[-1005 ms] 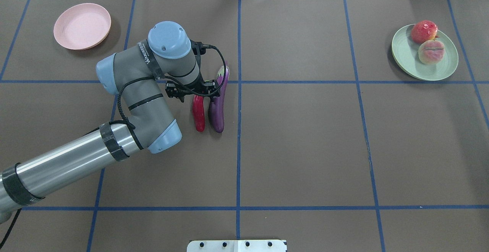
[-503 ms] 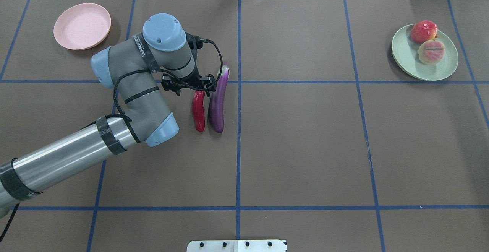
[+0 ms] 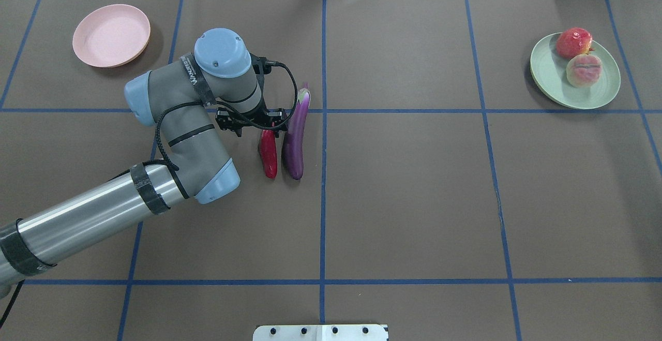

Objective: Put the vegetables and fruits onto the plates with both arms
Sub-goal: 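Lower and close the left gripper on the chili pepper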

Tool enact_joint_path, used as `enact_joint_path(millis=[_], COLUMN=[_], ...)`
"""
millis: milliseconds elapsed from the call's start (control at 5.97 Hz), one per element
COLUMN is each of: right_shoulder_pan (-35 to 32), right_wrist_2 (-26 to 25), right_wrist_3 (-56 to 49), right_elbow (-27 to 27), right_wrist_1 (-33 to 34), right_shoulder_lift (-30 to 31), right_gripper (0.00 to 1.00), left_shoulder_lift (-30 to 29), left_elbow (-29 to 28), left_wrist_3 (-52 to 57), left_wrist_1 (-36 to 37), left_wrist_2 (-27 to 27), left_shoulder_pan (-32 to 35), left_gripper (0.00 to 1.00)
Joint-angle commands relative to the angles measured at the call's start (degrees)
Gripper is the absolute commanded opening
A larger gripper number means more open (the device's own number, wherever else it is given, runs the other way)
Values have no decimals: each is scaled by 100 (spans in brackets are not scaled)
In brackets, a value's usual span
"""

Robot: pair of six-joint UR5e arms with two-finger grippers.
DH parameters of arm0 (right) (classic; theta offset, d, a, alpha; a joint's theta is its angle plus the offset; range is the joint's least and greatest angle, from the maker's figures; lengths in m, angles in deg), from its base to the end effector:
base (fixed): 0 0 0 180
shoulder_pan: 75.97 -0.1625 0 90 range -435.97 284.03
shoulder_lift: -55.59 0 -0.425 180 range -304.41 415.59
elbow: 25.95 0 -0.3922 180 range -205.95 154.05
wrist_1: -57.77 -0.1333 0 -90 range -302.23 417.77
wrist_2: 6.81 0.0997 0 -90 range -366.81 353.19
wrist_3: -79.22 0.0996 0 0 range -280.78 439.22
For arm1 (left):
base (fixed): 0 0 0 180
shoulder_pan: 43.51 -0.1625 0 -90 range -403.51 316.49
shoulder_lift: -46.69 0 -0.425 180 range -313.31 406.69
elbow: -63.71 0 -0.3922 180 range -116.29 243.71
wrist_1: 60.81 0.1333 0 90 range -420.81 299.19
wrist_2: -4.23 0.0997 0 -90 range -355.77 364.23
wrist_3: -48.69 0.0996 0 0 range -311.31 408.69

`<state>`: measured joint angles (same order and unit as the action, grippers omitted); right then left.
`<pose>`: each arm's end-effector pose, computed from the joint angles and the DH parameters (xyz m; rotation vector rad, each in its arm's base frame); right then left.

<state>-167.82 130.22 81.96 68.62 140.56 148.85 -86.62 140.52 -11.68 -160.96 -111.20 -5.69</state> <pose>0.0758 -0.4744 0.6302 0.1339 -0.8202 0.0144 0.5488 -0.5406 0.2791 0.0299 0.8100 0.0209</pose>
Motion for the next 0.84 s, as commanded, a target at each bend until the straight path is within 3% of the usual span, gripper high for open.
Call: enact_joint_path(millis=[0,168,503,670], right_shoulder_pan=[0,0,0,0], right_wrist_2=[0,0,0,0], right_wrist_3=[7,7,-2,7], right_elbow=[0,0,0,0], right_wrist_1=[0,0,0,0], right_shoulder_lift=[0,0,-9,-9], right_gripper=[100,100,100,100], left_shoulder_lift=[-29,-20,-29,-2], left_elbow=[-8,-8,9,36], left_wrist_3=[-27,-27,-27,-19], left_wrist_1=[13,21,30,30], left_wrist_2=[-5,-5,-14,12], left_shoulder_pan=[-21,-56,-56,-47], left_gripper=[91,81,5,0])
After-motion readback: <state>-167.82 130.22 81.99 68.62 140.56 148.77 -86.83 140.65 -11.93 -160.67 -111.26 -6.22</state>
